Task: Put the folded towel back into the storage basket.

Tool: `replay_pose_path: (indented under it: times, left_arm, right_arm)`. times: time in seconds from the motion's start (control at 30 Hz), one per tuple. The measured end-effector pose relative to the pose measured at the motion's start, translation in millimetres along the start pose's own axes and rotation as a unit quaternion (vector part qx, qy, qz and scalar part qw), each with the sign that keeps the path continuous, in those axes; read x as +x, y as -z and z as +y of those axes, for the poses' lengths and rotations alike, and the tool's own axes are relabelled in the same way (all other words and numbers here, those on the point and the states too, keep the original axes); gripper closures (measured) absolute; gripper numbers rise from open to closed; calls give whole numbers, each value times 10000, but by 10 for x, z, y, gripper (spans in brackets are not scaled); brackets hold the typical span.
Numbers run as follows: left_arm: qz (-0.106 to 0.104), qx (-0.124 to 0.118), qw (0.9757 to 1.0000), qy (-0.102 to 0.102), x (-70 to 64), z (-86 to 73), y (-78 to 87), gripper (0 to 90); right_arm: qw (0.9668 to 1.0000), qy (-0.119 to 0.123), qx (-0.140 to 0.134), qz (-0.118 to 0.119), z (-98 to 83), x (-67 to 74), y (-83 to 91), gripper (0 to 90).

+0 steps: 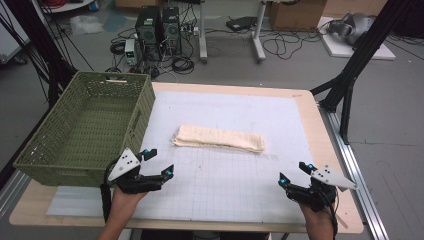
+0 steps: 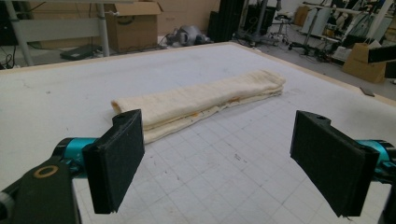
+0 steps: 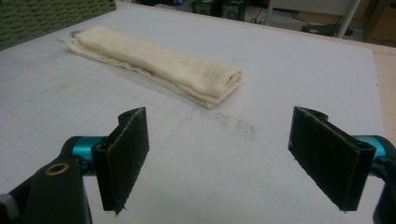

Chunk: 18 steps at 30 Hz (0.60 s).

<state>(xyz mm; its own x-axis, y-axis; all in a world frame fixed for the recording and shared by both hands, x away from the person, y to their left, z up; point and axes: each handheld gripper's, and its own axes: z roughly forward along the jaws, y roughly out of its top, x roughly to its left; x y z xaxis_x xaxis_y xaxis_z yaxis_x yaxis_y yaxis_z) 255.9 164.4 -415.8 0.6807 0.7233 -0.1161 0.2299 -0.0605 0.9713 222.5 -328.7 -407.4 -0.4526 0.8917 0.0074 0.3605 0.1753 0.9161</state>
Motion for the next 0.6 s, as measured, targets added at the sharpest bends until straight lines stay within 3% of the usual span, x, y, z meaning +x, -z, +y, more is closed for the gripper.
replay_pose_path:
  times: [0.3, 0.37, 0.6]
  left_arm:
    - [-12, 50, 10000, -30, -19, -13, -50, 190]
    - [-54, 61, 10000, -4, -31, -14, -64, 191]
    - [-72, 79, 9999, 7, -64, -12, -103, 183]
  right_arm:
    - [10000, 49, 49, 15, -27, -22, -8, 176]
    - [9999, -30, 105, 85, -23, -34, -14, 176]
    - [9996, 39, 198, 202, -1, -38, -13, 176]
